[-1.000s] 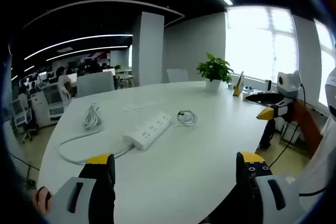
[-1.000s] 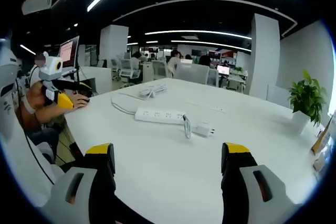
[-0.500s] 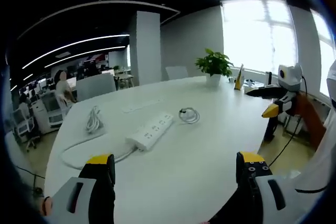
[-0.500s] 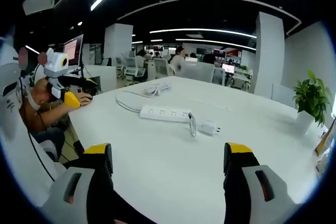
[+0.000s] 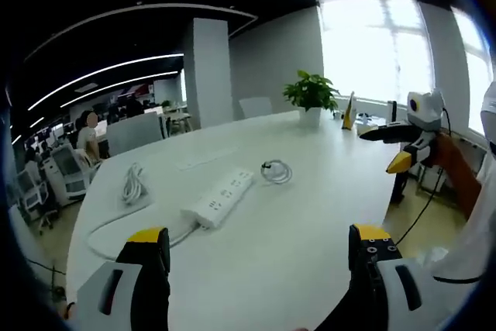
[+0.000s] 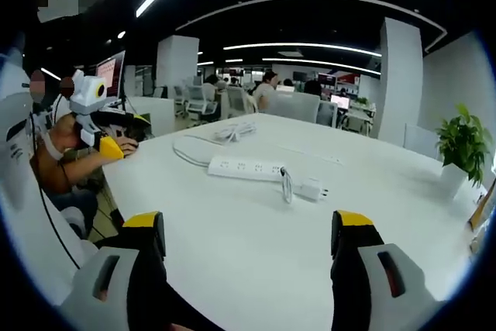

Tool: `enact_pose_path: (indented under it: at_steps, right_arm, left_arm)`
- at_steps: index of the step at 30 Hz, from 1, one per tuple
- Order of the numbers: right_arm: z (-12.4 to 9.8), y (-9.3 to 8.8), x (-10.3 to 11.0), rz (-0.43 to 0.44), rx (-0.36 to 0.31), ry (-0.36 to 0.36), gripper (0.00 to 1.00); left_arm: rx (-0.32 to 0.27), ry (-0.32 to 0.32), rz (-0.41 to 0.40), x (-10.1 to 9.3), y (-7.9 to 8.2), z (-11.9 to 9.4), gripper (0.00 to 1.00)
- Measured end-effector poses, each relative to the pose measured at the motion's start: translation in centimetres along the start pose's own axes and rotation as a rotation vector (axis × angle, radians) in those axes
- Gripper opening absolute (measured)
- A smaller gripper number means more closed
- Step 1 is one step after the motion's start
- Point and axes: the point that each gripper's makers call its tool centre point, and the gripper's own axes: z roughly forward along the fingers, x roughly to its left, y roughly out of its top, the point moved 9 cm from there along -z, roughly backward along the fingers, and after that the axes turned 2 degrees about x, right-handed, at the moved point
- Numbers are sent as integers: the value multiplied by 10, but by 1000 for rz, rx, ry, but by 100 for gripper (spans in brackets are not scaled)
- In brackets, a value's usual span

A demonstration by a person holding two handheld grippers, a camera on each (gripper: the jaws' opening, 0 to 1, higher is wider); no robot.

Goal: Straighten the power strip on the desk, plug the charger into it

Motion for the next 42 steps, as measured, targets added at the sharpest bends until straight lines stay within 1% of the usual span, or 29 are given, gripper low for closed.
enact_pose_path:
  at_steps: [2, 4, 7, 11, 14, 21, 22, 23, 28, 32, 34, 40, 42]
  right_arm:
    - [3, -2, -3, 12, 1, 2, 87]
    - [5, -2, -4, 3, 13, 2, 87]
    - [7, 1, -5, 2, 12, 11, 87]
    - [10, 2, -5, -2, 6, 17, 87]
    - [11, 1, -5, 1, 17, 20, 87]
    - [10, 0, -5, 3, 17, 18, 86]
    - [10, 0, -5, 2, 18, 17, 86]
    - [10, -1, -5, 3, 21, 15, 86]
    - [8, -3, -6, 10, 22, 8, 87]
    - [7, -2, -5, 15, 13, 7, 86]
    - [7, -3, -5, 12, 20, 6, 86]
    - [2, 1, -6, 2, 25, -6, 86]
    - [0, 2, -4, -6, 20, -4, 87]
  left_arm:
    - [1, 2, 1, 0, 1, 0, 96]
    - [4, 3, 4, 1, 2, 1, 96]
    - [-12, 22, 40, 4, 5, 2, 96]
    - [-7, 3, 33, 5, 7, 5, 96]
    - [5, 4, 29, 6, 7, 8, 96]
    - [15, -1, 37, 11, 8, 14, 96]
    - [8, -1, 45, 11, 9, 15, 96]
    - [-11, 3, 66, 13, 12, 16, 96]
    - [-27, 1, 78, 13, 17, 16, 96]
    - [-16, -10, 71, 14, 18, 20, 96]
    - [-18, -11, 75, 16, 20, 23, 96]
    - [2, 1, 75, 27, 21, 28, 96]
    - [-1, -14, 79, 29, 20, 32, 96]
